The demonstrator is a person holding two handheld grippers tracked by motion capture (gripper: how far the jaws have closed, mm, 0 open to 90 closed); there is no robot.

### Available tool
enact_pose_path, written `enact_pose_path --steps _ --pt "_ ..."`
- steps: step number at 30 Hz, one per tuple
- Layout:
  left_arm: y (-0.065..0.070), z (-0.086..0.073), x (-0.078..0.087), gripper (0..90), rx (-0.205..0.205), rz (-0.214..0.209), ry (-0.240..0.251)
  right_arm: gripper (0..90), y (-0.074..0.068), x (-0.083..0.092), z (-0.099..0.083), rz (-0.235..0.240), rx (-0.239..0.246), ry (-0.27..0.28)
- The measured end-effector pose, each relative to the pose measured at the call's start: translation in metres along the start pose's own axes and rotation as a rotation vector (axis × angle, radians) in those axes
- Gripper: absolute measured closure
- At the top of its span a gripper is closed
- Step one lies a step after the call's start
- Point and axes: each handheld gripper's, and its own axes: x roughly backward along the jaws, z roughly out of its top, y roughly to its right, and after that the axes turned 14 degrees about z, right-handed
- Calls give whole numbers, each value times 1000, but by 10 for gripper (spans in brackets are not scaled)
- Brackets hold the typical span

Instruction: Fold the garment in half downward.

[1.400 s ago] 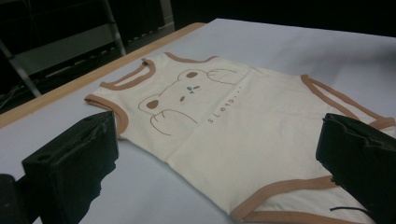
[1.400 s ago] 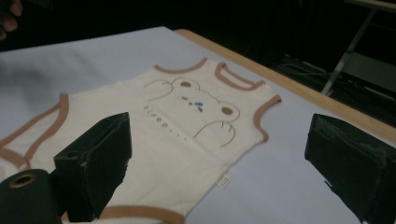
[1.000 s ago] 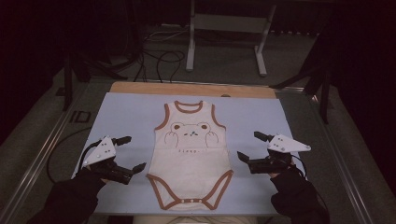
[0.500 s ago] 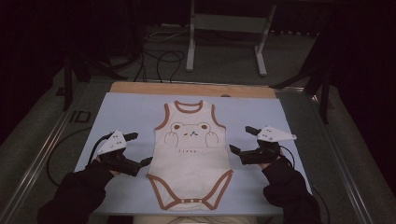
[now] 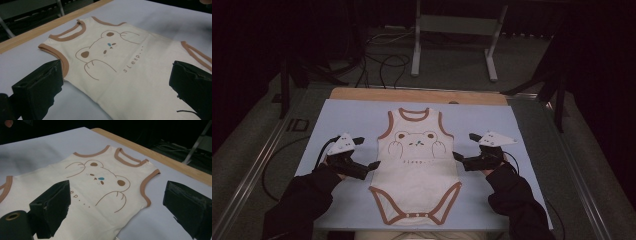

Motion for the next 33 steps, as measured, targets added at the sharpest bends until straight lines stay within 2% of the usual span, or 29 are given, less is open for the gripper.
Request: enact_pose_path --steps 10,12,14,15,16,19,29,33 --pt "-4 -5 -22 6 18 9 -44 78 10 -21 -10 16 -28 -46" --pt "-4 -6 -26 6 5 22 -63 78 12 -25 -12 21 -37 -58" --pt "-4 -6 -28 6 15 23 -70 82 15 -28 -15 22 -44 -68" --pt "-6 -7 -32 7 41 26 -95 82 16 -29 -16 21 -52 -70" --pt "-6 -7 -34 7 45 25 -102 82 17 -31 -17 23 -53 -74" --pt "-7 -9 -38 7 42 26 -110 83 20 -35 -19 18 -58 -89" --pt "-8 -13 -59 15 41 27 -197 126 29 -50 -26 7 -86 -125" --pt "-8 -15 -66 54 39 35 -221 140 32 -56 -30 -10 -100 -148"
